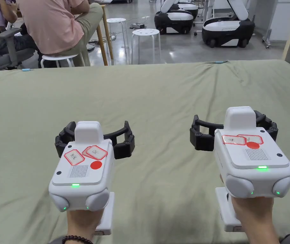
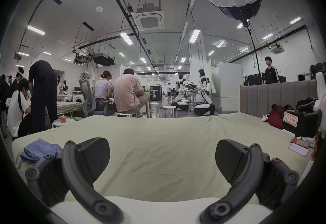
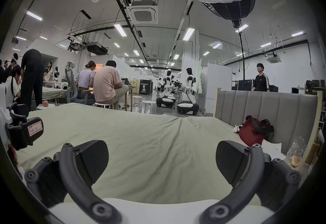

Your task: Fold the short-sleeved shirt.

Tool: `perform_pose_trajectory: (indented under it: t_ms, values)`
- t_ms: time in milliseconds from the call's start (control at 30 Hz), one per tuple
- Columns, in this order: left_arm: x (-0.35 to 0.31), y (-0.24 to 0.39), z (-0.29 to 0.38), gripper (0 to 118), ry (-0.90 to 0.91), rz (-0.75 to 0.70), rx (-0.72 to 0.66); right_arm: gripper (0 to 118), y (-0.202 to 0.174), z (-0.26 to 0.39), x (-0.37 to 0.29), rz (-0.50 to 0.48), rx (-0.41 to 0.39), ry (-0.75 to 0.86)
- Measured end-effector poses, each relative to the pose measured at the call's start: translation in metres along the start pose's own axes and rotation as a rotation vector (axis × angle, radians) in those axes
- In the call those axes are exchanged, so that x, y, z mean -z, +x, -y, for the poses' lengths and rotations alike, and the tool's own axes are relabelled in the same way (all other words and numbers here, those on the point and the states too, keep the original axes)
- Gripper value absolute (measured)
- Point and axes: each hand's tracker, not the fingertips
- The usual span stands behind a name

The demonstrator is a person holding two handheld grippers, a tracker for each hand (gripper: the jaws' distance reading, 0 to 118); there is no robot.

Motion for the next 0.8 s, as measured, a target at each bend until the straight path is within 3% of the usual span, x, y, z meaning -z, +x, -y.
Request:
perform_pose_trajectory:
  t_ms: [800]
  values:
    - [0.0016,0.0082,-0.0008,118,-0.001,0.017,0.016,118,0.0023,0.0035,0.0015,0.004,0.007,-0.003]
